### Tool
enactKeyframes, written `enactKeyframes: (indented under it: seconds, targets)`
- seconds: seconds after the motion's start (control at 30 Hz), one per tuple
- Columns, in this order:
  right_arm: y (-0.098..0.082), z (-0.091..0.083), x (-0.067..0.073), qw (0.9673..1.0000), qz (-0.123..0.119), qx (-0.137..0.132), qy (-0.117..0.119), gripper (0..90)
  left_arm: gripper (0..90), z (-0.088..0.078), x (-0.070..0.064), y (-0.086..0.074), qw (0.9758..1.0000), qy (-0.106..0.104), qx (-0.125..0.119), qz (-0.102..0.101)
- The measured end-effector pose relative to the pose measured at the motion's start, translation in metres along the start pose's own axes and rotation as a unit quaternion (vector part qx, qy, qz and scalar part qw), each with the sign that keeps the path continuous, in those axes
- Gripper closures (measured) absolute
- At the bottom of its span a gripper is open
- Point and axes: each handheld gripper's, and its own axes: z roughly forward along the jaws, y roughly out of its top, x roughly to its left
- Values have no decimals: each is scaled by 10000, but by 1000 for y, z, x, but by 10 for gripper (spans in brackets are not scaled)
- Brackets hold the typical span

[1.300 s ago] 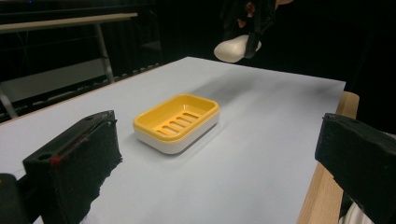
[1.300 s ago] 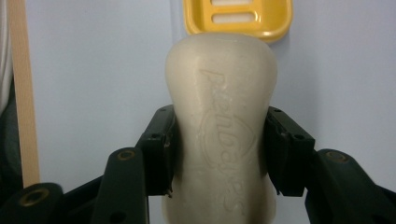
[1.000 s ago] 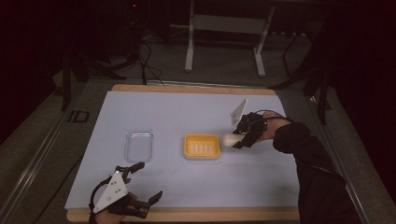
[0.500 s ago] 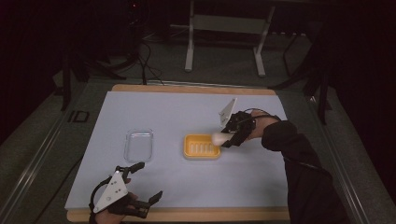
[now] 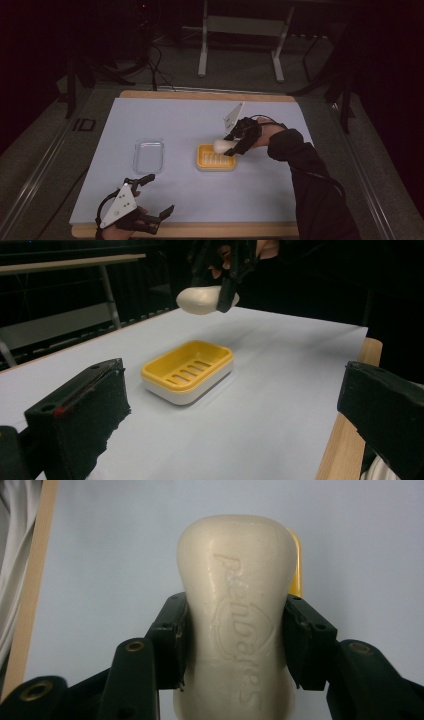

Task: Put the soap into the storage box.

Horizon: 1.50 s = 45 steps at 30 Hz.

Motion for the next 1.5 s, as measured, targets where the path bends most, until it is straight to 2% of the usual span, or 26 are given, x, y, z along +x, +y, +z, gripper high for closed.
enactKeyframes:
  seconds: [0.1,0.17,0.2,0.23,0.27,0.4,0.43,0.5,0.73,0.9,0.97,1.0,1.13,1.37,1.5]
  targets:
    - [1,4,-2,9999,-15,-141,27,494,1,0,0,0,10000,-2,2,1]
    - [1,4,-2,9999,-15,-141,27,494,1,0,0,0,10000,-2,3,5]
    - [0,8,-4,9993,-40,-370,21,494,1,0,0,0,10000,-5,7,5]
    - [0,8,-4,9993,-40,-370,21,494,1,0,0,0,10000,-5,7,5]
    - [-3,10,-6,9984,-34,-564,0,494,1,0,0,0,10000,-11,-2,-1]
    - [-5,16,-6,9976,-123,-671,-64,494,1,0,0,0,10000,-11,11,1]
    - [-5,21,-6,9977,-205,-633,-138,494,1,0,0,0,10000,-20,7,5]
    - [-5,26,-6,9982,-232,-552,-94,494,1,-1,0,0,10000,-21,2,-1]
    - [-9,40,-9,9986,-179,-494,-67,494,1,0,0,0,10000,-31,11,2]
    - [-13,60,-13,9992,-252,-309,-59,493,1,0,0,0,10000,-41,22,-1]
    - [-13,63,-13,9993,-235,-289,-42,493,1,0,0,0,10000,-42,16,-1]
    - [-15,69,-16,9997,-146,-201,-60,493,1,0,0,0,10000,-46,22,-1]
    - [-19,76,-19,9998,-11,-201,-24,493,1,0,0,0,10000,-50,26,-4]
    - [-21,94,-21,10000,-36,8,62,491,1,0,0,-1,10000,-54,38,4]
    - [-18,95,-21,9999,-10,78,68,480,1,1,0,-1,10000,-55,53,4]
